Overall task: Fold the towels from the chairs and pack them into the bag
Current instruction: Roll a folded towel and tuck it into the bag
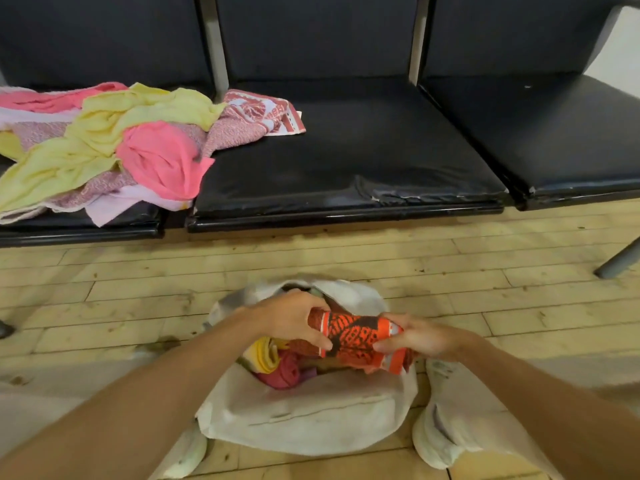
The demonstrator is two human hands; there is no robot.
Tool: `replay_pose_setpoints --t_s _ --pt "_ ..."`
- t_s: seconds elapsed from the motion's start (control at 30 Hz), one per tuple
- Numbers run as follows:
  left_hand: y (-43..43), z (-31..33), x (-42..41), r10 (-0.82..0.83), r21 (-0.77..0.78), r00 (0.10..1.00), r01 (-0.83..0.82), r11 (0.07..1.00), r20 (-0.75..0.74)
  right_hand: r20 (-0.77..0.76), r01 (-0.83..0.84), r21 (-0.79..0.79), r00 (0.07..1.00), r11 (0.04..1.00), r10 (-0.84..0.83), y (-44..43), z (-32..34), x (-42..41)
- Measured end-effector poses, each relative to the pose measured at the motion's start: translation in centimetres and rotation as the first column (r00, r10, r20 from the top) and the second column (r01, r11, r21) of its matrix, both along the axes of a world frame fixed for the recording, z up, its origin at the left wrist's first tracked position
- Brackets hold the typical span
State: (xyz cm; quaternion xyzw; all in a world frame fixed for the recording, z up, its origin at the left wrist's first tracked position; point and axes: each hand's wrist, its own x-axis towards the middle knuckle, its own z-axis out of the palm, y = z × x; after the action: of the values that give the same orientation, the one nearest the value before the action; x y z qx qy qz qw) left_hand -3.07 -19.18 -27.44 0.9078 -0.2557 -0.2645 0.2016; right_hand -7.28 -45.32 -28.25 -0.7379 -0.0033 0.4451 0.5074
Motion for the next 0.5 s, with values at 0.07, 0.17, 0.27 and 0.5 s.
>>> replay_pose_setpoints --t_s 0.07,0.17,0.27,0.5 --pt "0.5 0.1 1.2 0.125 -0.152 0.963 -0.09 0.984 0.238 -0.027 0.108 0.069 0.994 0.992 -0.107 0.1 -1.7 -0.1" --pt "1.3 -1.1 3.7 0.048 -0.03 0.841 -0.038 0.999 0.54 -0.041 0.255 0.154 0.967 0.954 -0.252 1.1 -3.8 -0.3" --pt "1.0 -1.5 5.7 -0.056 0.189 0.894 -0.033 0.981 0.444 -0.029 0.375 0.147 0.927 0.915 -0.375 2.1 -4.6 -0.1" --pt "1.4 -3.5 8.5 -0.066 0.258 0.988 0.027 0.966 0.141 0.099 0.505 0.069 0.855 0.86 -0.51 3.7 -5.4 -0.2"
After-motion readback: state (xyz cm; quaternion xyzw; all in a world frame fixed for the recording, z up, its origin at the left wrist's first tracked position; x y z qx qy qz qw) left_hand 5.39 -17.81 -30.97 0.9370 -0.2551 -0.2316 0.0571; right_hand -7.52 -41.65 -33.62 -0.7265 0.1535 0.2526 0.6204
